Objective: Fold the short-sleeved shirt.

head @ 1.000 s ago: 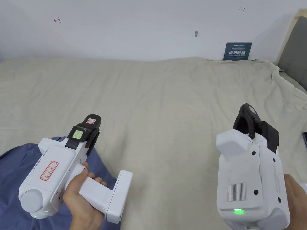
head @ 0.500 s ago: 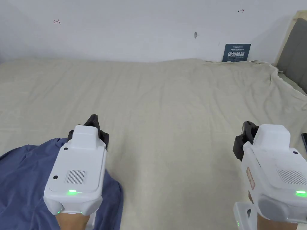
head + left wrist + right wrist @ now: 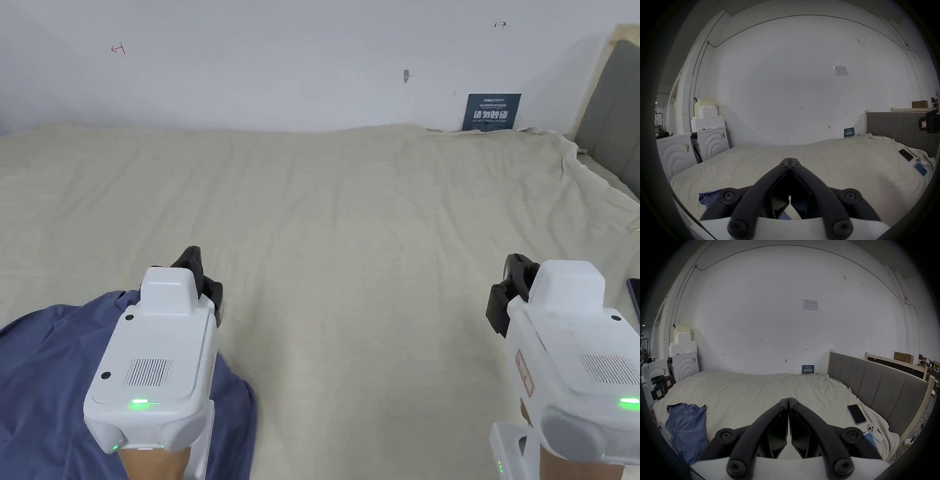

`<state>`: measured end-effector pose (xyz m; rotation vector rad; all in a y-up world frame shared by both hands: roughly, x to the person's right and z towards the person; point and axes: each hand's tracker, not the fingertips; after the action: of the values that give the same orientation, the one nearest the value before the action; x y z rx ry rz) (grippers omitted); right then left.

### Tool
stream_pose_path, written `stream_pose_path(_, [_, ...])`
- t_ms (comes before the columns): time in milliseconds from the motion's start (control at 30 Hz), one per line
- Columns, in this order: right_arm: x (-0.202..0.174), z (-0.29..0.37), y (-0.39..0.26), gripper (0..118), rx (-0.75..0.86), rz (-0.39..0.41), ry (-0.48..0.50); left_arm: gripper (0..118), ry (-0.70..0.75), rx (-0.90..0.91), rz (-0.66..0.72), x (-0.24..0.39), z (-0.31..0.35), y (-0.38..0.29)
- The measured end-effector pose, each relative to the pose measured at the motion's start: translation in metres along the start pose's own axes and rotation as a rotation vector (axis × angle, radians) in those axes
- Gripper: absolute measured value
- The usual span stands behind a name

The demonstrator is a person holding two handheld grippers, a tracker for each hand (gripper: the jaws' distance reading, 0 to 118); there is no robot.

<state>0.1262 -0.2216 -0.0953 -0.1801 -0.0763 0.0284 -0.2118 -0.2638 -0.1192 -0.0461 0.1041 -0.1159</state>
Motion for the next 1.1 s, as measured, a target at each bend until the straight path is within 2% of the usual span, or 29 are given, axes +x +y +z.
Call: stream_pose_path(1100, [-0.0037,0.0026,0.0087,1,0.018,0.008,0.010,0,0.016,0.012,0.013,-0.0093,0.0005,0.0056])
